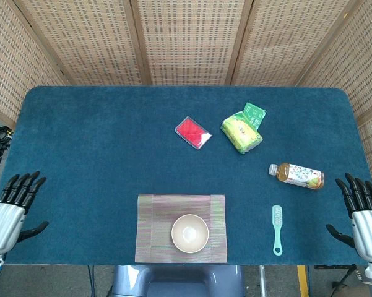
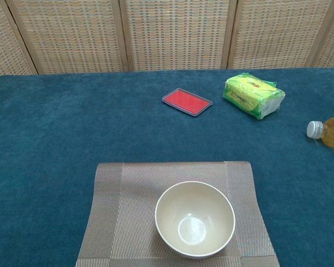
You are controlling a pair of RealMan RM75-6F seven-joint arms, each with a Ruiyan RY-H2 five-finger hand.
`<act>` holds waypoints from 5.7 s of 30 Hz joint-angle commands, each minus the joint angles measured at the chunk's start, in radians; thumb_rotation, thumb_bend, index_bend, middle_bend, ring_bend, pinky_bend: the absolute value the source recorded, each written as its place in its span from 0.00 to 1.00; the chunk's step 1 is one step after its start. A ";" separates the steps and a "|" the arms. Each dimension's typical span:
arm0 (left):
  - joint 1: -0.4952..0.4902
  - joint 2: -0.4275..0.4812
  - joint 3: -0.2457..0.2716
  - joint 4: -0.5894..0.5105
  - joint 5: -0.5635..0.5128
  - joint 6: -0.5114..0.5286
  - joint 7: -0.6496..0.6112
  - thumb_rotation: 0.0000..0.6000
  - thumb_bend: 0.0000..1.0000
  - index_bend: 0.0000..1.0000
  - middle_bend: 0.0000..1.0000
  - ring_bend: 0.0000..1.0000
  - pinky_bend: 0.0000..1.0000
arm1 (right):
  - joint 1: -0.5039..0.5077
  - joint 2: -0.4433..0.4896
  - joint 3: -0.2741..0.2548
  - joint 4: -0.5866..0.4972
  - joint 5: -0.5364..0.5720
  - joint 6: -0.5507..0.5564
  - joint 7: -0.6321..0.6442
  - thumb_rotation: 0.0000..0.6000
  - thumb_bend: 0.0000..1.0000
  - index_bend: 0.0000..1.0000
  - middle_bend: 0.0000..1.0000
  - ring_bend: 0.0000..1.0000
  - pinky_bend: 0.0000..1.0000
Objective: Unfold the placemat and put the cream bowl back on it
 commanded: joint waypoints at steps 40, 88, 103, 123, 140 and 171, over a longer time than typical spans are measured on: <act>-0.736 -0.584 0.040 0.392 0.241 -0.624 -0.081 1.00 0.33 0.42 0.00 0.00 0.00 | 0.028 -0.006 0.056 0.023 0.161 -0.074 -0.008 1.00 0.00 0.00 0.00 0.00 0.00; -0.601 -0.473 -0.142 0.849 -0.444 -0.742 -0.342 1.00 0.48 0.67 0.00 0.00 0.00 | 0.034 -0.019 0.028 0.005 0.121 -0.085 -0.046 1.00 0.00 0.00 0.00 0.00 0.00; -0.555 -0.434 -0.157 0.782 -0.442 -0.669 -0.420 1.00 0.00 0.12 0.00 0.00 0.00 | 0.032 -0.018 0.020 -0.003 0.108 -0.082 -0.049 1.00 0.00 0.00 0.00 0.00 0.00; -0.551 -0.225 0.069 0.250 0.171 -0.283 -0.369 1.00 0.00 0.41 0.00 0.00 0.00 | 0.036 -0.019 0.023 0.000 0.113 -0.085 -0.045 1.00 0.00 0.00 0.00 0.00 0.00; -0.515 -0.389 0.242 0.373 0.286 -0.315 -0.276 1.00 0.00 0.42 0.00 0.00 0.00 | 0.043 -0.018 0.022 0.001 0.127 -0.107 -0.041 1.00 0.00 0.00 0.00 0.00 0.00; -0.550 -0.521 0.272 0.442 0.249 -0.409 -0.177 1.00 0.00 0.38 0.00 0.00 0.00 | 0.044 -0.013 0.022 0.003 0.134 -0.113 -0.026 1.00 0.00 0.00 0.00 0.00 0.00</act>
